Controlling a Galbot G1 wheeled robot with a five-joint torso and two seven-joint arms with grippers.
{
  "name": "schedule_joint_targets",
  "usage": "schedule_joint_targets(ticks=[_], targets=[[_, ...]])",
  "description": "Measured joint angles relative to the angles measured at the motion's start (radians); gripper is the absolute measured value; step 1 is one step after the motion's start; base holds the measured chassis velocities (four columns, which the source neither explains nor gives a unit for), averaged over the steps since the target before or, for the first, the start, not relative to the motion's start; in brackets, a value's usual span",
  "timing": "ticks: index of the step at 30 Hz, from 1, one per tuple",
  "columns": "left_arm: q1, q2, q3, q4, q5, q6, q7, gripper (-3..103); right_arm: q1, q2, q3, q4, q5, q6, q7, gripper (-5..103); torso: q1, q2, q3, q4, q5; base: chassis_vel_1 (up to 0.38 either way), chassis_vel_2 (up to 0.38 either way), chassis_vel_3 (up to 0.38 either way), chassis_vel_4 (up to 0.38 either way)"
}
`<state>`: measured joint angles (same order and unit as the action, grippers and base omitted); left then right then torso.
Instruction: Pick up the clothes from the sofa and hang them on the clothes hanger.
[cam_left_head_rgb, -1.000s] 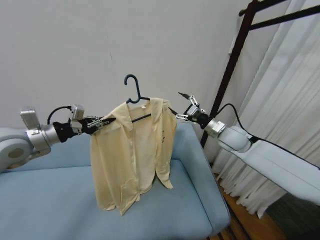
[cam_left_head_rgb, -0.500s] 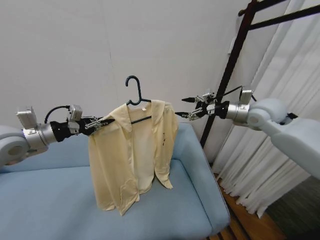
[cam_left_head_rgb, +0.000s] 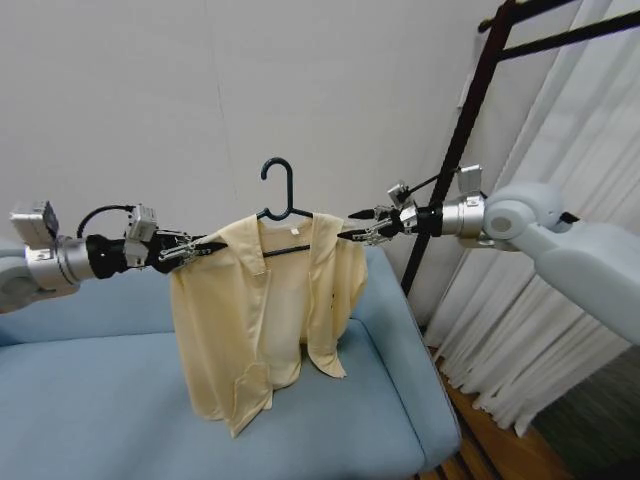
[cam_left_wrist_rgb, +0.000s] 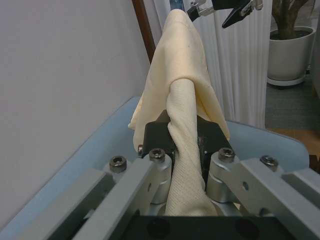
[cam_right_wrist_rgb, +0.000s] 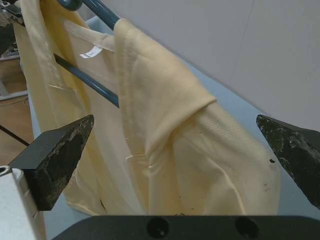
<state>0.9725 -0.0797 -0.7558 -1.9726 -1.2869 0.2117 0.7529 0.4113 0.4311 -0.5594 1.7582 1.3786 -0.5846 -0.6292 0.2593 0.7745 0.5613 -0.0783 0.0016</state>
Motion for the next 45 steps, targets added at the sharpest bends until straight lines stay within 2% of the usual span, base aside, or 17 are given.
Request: schedule_joint_targets(ticks=[8, 12, 14, 18, 20, 24, 26, 29, 30, 33, 38, 44, 45], targets=[[-0.004, -0.002, 0.0, -0.011, -0.002, 0.003, 0.008, 8, 0.11, 0.003, -0.096, -0.033, -0.006, -0.003, -0.003, 101, 0.0, 0.0, 0.0, 0.0005, -0.0004, 0.0, 0.0, 0.0, 0.0], [-0.011, -0.003, 0.0, -0.014, -0.006, 0.003, 0.009, 8, 0.179, 0.012, -0.188, -0.039, -0.035, -0.003, -0.04, 85, 0.0, 0.0, 0.0, 0.0004, -0.0003, 0.0, 0.0, 0.0, 0.0], [-0.013, -0.003, -0.001, -0.015, -0.008, 0.004, 0.01, 8, 0.191, 0.017, -0.205, -0.045, -0.045, -0.003, -0.054, 85, 0.0, 0.0, 0.0, 0.0004, -0.0003, 0.0, 0.0, 0.0, 0.0], [-0.014, -0.007, -0.001, -0.018, -0.01, 0.004, 0.013, 8, 0.253, 0.048, -0.272, -0.081, -0.056, -0.001, -0.094, 64, 0.0, 0.0, 0.0, 0.0005, -0.0003, 0.0, 0.0, 0.0, 0.0], [-0.013, -0.008, -0.001, -0.018, -0.01, 0.004, 0.013, 8, 0.265, 0.054, -0.284, -0.088, -0.055, 0.001, -0.1, 64, 0.0, 0.0, 0.0, 0.0005, -0.0004, 0.0, 0.0, 0.0, 0.0], [-0.007, -0.013, -0.001, -0.019, -0.01, 0.004, 0.015, 8, 0.284, 0.071, -0.305, -0.105, -0.054, 0.005, -0.125, 42, 0.0, 0.0, 0.0, 0.0005, -0.0004, 0.0, 0.0, 0.0, 0.0], [-0.006, -0.013, 0.0, -0.016, -0.01, 0.004, 0.016, 8, 0.284, 0.073, -0.307, -0.108, -0.054, 0.006, -0.134, 42, 0.0, 0.0, 0.0, 0.0005, -0.0003, 0.0, 0.0, 0.0, 0.0], [-0.004, -0.011, 0.0, -0.005, -0.008, 0.002, 0.016, 8, 0.284, 0.074, -0.316, -0.11, -0.057, 0.019, -0.172, 26, 0.0, 0.0, 0.0, 0.0003, -0.0002, 0.0, 0.0, 0.0, 0.0], [-0.004, -0.011, 0.0, -0.005, -0.008, 0.002, 0.016, 8, 0.284, 0.074, -0.316, -0.11, -0.057, 0.019, -0.172, 26, 0.0, 0.0, 0.0, 0.0003, -0.0002, 0.0, 0.0, 0.0, 0.0], [-0.003, -0.011, 0.001, 0.002, -0.007, 0.0, 0.015, 8, 0.283, 0.082, -0.316, -0.11, -0.057, 0.025, -0.186, 16, 0.0, 0.0, 0.0, 0.0003, -0.0001, 0.0, 0.0, 0.0, 0.0], [0.005, -0.014, 0.001, 0.006, -0.006, -0.014, 0.015, 8, 0.282, 0.104, -0.308, -0.108, -0.045, 0.027, -0.184, 11, 0.0, 0.0, 0.0, 0.0004, -0.0003, 0.0, 0.0, 0.0, 0.0], [0.012, -0.028, 0.002, 0.007, 0.001, -0.018, -0.005, 6, 0.283, 0.124, -0.301, -0.108, -0.03, 0.04, -0.182, 11, 0.0, 0.0, 0.0, 0.0003, -0.0004, 0.0, 0.0, 0.0, 0.0], [0.012, -0.03, 0.002, 0.008, 0.003, -0.018, -0.013, 11, 0.285, 0.128, -0.3, -0.107, -0.026, 0.043, -0.183, 11, 0.0, 0.0, 0.0, 0.0004, -0.0002, 0.0, 0.0, 0.0, 0.0]])
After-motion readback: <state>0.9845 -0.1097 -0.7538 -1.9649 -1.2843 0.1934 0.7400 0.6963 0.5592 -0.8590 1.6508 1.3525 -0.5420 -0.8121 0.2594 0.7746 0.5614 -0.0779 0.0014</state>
